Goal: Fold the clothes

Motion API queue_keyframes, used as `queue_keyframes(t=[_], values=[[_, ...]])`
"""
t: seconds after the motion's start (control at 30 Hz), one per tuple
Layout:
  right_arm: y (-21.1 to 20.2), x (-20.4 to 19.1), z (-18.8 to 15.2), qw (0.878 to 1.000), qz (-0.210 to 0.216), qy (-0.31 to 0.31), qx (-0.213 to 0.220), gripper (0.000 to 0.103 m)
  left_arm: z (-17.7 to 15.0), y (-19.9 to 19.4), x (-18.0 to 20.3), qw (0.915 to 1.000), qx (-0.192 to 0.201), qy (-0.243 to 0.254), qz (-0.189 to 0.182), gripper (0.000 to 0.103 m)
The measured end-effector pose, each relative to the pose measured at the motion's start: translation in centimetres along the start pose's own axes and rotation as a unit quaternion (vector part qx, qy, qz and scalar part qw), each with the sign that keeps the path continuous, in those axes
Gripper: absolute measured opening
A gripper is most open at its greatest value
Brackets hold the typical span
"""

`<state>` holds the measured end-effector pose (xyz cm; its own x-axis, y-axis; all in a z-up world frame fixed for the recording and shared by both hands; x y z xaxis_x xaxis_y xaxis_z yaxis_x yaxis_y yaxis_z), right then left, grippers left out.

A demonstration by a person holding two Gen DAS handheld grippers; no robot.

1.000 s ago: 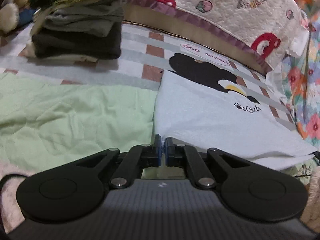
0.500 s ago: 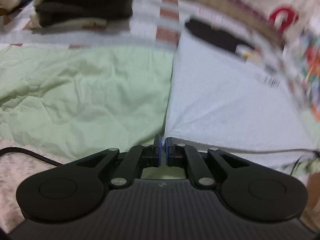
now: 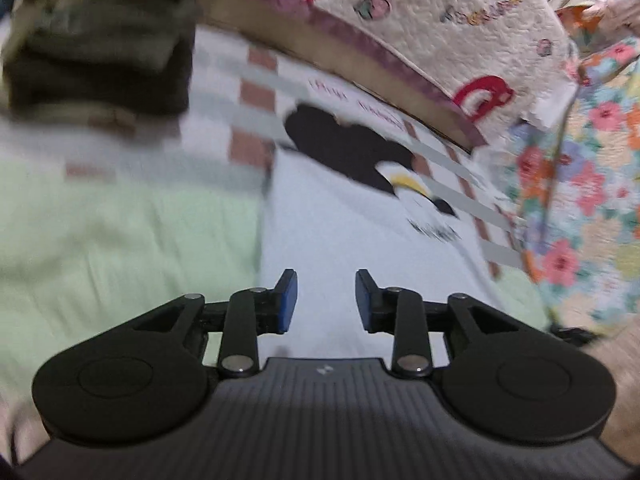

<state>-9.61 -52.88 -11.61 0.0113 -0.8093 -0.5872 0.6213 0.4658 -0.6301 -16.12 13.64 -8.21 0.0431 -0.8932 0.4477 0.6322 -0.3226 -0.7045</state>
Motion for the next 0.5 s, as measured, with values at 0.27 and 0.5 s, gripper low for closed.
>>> queue_keyframes(t=[0.27,0.5], values=[[10.3,-9.4,7.9,0.983,0.011,-0.156,-0.094,0.038,6.6,12.7,-1.6,0.9987,-0.041,0.014,0.026,0.033],[20.8,-5.0,10.5,0.980,-0.058,-0.095,-0.166,0.041,7.5,18.9,-3.0,0.9943,-0.102,0.010,0.030,0.033]])
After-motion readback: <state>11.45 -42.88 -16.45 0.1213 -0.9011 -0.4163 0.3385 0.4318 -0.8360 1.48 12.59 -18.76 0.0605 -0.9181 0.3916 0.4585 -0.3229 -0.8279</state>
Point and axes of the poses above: each gripper's, at about its wrist camera, not at the fingertips, and y roughly the way its jaws point, x to its right, z to its top, the point moved 3 cm from there along y, roughly the way its jaws point
